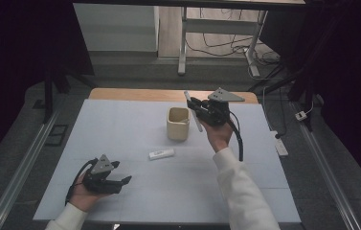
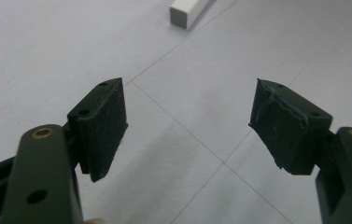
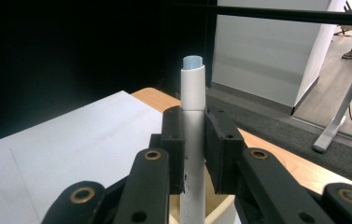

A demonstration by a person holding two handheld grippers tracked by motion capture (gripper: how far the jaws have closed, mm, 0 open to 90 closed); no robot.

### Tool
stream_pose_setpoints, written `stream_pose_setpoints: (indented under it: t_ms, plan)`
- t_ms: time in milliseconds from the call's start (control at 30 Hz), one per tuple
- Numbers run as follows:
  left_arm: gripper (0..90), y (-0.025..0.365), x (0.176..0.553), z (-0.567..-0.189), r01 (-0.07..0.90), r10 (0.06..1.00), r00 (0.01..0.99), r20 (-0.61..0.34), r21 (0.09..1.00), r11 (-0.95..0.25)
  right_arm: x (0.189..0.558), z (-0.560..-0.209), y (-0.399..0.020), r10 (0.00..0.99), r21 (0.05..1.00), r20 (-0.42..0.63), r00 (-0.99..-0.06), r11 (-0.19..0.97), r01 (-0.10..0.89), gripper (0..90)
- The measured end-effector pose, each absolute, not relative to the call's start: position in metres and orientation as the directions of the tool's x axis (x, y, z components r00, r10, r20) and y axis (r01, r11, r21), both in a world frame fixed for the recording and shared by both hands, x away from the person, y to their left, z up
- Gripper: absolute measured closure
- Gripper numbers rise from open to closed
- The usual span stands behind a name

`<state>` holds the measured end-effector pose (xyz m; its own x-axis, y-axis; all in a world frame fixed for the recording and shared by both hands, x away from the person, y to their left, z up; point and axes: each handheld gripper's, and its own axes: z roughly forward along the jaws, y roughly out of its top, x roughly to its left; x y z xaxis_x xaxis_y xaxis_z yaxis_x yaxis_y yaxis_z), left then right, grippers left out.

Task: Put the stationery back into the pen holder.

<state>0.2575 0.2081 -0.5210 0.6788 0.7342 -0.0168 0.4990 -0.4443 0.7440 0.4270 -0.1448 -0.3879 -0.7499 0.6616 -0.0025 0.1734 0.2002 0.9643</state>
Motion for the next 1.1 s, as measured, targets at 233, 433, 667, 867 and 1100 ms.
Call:
stream_pose_setpoints:
  t_ms: [233, 433, 667, 867, 1100]
  plan:
    - [26.6, 0.209, 0.258, -0.521, 0.499, 0.734, 0.679, -0.018, 0.745, -0.443, 0.434, -0.389, -0.140, 0.665, 0.965, 0.006, -0.747, 0.191, 0.178, 77.4]
    - [26.5, 0.209, 0.258, -0.521, 0.498, 0.734, 0.679, -0.020, 0.747, -0.441, 0.437, -0.387, -0.136, 0.666, 0.968, 0.014, -0.746, 0.178, 0.177, 77.4]
    - [26.5, 0.209, 0.258, -0.520, 0.498, 0.734, 0.679, -0.021, 0.748, -0.439, 0.439, -0.381, -0.129, 0.662, 0.972, 0.013, -0.750, 0.168, 0.165, 77.4]
    - [26.5, 0.209, 0.258, -0.520, 0.496, 0.733, 0.680, -0.022, 0.750, -0.438, 0.443, -0.377, -0.123, 0.663, 0.974, 0.007, -0.748, 0.166, 0.157, 77.4]
    - [26.6, 0.209, 0.258, -0.520, 0.494, 0.731, 0.682, -0.021, 0.750, -0.439, 0.449, -0.378, -0.114, 0.660, 0.973, 0.010, -0.751, 0.167, 0.161, 77.4]
